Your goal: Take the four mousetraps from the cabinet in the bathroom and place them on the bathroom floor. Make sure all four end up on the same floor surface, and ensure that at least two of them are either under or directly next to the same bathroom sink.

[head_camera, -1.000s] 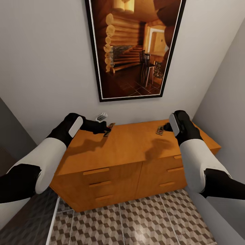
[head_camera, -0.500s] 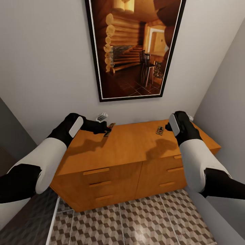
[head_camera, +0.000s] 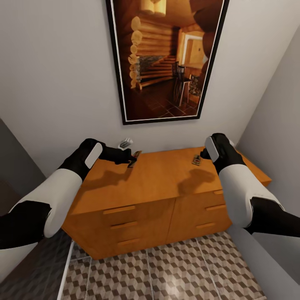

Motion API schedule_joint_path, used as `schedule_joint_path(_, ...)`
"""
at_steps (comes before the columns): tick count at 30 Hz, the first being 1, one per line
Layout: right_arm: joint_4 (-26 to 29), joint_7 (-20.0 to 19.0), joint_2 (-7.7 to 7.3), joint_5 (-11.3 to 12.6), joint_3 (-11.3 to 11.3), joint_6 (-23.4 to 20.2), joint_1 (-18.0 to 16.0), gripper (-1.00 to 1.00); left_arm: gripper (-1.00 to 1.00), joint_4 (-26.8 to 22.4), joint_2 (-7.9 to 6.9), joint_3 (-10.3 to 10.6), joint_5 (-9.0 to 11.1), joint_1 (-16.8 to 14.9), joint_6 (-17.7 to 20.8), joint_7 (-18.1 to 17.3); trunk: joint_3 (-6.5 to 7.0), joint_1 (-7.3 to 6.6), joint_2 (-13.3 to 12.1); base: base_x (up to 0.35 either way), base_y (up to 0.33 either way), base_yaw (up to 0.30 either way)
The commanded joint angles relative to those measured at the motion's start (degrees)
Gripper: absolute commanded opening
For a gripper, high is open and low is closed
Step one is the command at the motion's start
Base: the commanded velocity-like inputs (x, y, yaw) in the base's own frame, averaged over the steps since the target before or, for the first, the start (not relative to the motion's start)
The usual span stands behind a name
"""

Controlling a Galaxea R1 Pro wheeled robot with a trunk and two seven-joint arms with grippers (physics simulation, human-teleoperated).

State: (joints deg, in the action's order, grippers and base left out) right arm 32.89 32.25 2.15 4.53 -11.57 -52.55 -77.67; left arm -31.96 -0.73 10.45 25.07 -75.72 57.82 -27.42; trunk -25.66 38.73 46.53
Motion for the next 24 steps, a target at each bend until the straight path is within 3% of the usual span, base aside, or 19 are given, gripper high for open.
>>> schedule_joint_path(1,-0.1,0.5,0.06,0.5,-0.2,0.0,-0.1,1.0,-1.0,0.0,-0.07,0.3,-0.6,0.0,-0.1,-0.7,-0.07,0.01,0.1,0.0,0.15,0.0)
schedule_joint_path(9,-0.6,0.5,0.08,0.7,-0.2,0.0,-0.3,1.0,-1.0,-0.1,-0.06,0.2,-0.6,0.0,-0.1,-1.7,-0.07,0.01,0.1,0.0,0.192,0.0)
schedule_joint_path(19,-0.7,0.5,0.13,0.7,-0.2,0.0,-0.4,1.0,-1.0,0.0,-0.06,0.2,-0.5,0.0,0.5,-5.9,-0.07,0.01,0.1,0.0,0.035,0.0)
schedule_joint_path(21,-0.7,0.5,0.15,0.7,-0.2,0.2,-0.4,1.0,-1.0,0.0,-0.06,0.2,-0.5,0.0,0.8,-8.2,-0.07,0.01,0.1,0.0,0.006,0.0)
schedule_joint_path(24,-0.7,0.5,0.19,0.7,-0.2,1.0,-0.4,1.0,-1.0,0.0,-0.07,0.4,-0.5,0.0,1.1,-15.2,-0.07,0.01,0.1,0.0,0.002,0.0)
